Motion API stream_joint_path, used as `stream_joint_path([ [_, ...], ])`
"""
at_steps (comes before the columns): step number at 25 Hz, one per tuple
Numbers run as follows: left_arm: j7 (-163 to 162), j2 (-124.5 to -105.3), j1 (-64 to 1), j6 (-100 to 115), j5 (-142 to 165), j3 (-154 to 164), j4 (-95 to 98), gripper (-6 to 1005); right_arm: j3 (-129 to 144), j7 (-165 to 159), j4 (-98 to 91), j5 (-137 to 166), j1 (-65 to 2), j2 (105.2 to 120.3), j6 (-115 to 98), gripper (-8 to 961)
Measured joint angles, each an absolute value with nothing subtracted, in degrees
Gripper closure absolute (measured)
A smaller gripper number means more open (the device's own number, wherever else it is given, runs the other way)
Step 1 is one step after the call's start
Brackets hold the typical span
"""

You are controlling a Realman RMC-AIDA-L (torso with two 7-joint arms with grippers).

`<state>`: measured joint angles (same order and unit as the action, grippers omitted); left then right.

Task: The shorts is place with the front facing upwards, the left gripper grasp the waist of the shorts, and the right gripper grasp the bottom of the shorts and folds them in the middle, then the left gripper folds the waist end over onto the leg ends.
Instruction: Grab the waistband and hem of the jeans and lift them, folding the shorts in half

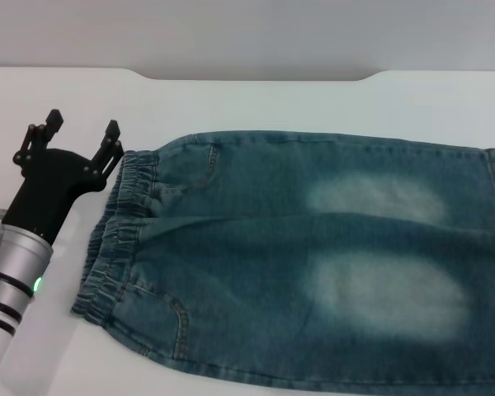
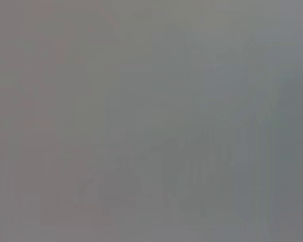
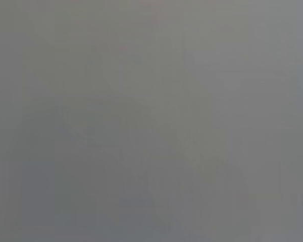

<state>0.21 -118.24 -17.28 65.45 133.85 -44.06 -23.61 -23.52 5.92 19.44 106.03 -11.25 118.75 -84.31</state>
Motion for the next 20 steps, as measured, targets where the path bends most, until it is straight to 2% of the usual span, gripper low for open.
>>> stream_joint_path([
  [3,0.2,-117.96,-17.0,65.4,133.9,-44.0,-25.4,182,-24.0,5.8,21.3,106.2,-10.9,118.02,-85.2,216],
  [6,0.2,-117.70,-16.9,65.0,133.9,-44.1,-26.4,182,-24.1,5.9,25.5,106.1,-10.3,115.87,-84.6,216],
  [9,0.2,-117.34,-16.8,63.7,133.9,-44.2,-27.9,183,-24.2,6.5,32.1,105.8,-9.5,112.35,-81.5,216],
  [10,0.4,-116.95,-16.8,62.0,133.9,-44.2,-29.3,183,-24.9,7.9,35.9,105.7,-9.1,110.66,-79.7,215],
  [12,0.6,-116.35,-16.7,59.8,134.0,-44.2,-31.1,183,-26.8,11.4,41.4,105.6,-8.2,108.76,-76.7,215],
  [13,1.0,-114.01,-16.5,52.6,134.1,-44.8,-37.4,183,-28.6,14.9,45.3,105.6,-7.4,107.59,-73.4,215],
  [14,1.0,-114.01,-16.5,52.6,134.1,-44.8,-37.4,183,-30.9,18.3,49.5,105.6,-6.4,106.55,-69.7,215],
  [15,1.0,-112.60,-16.3,47.9,134.6,-45.8,-41.2,182,-33.7,21.9,53.8,105.6,-5.3,105.55,-65.1,215],
  [16,1.2,-111.31,-15.8,42.5,135.4,-47.5,-45.5,182,-36.5,24.8,57.5,105.7,-4.1,104.87,-60.9,215],
  [17,1.2,-111.31,-15.8,42.5,135.4,-47.5,-45.5,182,-39.6,28.2,61.7,105.8,-2.7,104.35,-55.9,215],
  [18,1.2,-111.31,-15.8,42.5,135.4,-47.5,-45.5,181,-46.1,33.0,68.3,106.0,0.0,104.27,-46.4,215],
  [19,3.9,-110.04,-13.1,28.6,138.5,-54.6,-55.4,181,-46.1,33.0,68.3,106.0,0.0,104.27,-46.4,215],
  [20,3.9,-110.04,-13.1,28.6,138.5,-54.6,-55.4,182,-50.1,35.7,71.5,106.0,1.5,104.74,-40.7,215],
])
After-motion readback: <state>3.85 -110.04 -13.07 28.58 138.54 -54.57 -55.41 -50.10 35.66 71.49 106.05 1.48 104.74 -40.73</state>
